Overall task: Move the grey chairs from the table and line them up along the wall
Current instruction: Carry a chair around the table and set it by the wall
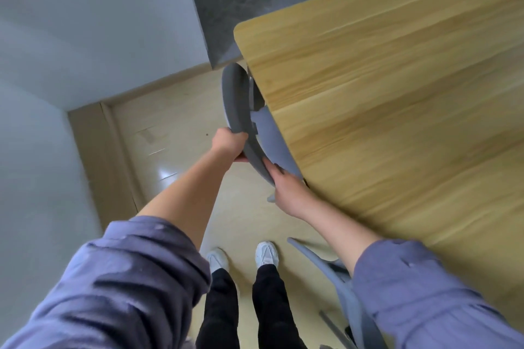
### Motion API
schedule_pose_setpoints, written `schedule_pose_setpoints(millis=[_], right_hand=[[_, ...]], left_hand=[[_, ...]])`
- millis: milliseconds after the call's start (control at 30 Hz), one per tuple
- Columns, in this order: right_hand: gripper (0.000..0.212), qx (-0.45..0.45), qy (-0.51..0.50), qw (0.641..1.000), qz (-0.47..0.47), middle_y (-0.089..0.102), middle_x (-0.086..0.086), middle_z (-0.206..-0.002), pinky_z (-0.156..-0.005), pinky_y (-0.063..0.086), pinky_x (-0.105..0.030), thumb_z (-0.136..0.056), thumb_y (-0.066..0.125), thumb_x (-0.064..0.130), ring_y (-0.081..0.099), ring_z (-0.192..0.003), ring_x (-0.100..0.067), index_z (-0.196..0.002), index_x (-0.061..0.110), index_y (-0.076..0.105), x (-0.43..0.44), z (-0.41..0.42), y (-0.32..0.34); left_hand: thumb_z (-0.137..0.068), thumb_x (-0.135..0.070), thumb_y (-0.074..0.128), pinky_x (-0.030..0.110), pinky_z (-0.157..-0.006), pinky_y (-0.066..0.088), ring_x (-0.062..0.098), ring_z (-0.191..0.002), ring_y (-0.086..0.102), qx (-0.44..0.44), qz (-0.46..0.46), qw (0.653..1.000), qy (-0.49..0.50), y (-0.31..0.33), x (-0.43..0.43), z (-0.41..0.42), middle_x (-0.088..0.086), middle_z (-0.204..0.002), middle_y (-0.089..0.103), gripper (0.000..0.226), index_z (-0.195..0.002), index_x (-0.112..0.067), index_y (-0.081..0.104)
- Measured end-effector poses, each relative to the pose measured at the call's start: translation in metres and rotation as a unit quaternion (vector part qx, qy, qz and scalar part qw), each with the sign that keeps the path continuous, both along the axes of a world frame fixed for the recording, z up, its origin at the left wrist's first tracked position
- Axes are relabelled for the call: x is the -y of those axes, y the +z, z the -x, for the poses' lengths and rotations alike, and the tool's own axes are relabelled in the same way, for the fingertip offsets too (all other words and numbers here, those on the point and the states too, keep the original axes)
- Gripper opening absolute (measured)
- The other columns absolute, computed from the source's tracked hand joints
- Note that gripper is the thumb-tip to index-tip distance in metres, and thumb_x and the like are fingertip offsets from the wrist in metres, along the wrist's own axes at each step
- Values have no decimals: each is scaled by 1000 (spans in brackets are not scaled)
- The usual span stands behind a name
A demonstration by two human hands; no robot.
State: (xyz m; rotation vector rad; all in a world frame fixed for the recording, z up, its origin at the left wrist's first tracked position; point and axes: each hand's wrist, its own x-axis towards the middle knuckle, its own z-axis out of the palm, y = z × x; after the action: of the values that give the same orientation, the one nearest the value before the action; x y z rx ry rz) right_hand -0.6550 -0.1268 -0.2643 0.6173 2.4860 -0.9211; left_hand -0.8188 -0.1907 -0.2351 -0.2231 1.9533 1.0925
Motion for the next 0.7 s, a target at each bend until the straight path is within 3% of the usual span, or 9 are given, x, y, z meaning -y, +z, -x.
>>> schedule_pose_setpoints(millis=[267, 500, 700], right_hand=[[73, 11, 33, 998, 57, 23, -10, -159, -108, 35, -34, -88, 43, -7, 34, -140, -28, -152, 11, 13, 16, -9, -9], [74, 24, 41, 997, 62, 18, -7, -161, -113, 31, -34, -87, 38, -11, 27, -144, -26, -153, 11, 12, 37, -4, -5], [77, 43, 52, 995, 78, 11, -4, -163, -119, 22, -34, -86, 35, -11, 15, -149, -22, -154, 15, 10, 65, -3, -6]], left_hand=[[-88, -13, 60, 42, -70, 60, 36, -78, 67, -36, 36, 997, 55, -8, 37, -3, 18, -102, 66, 16, -100, -3, 56], [-90, -6, 57, 32, -48, 59, 26, -61, 65, 13, 18, 998, 51, -3, 64, -2, 15, -93, 64, 11, -99, -2, 54], [-88, -3, 56, 38, -62, 60, 26, -64, 65, 10, 8, 997, 74, -8, 104, -3, 16, -98, 65, 11, -99, 0, 56]])
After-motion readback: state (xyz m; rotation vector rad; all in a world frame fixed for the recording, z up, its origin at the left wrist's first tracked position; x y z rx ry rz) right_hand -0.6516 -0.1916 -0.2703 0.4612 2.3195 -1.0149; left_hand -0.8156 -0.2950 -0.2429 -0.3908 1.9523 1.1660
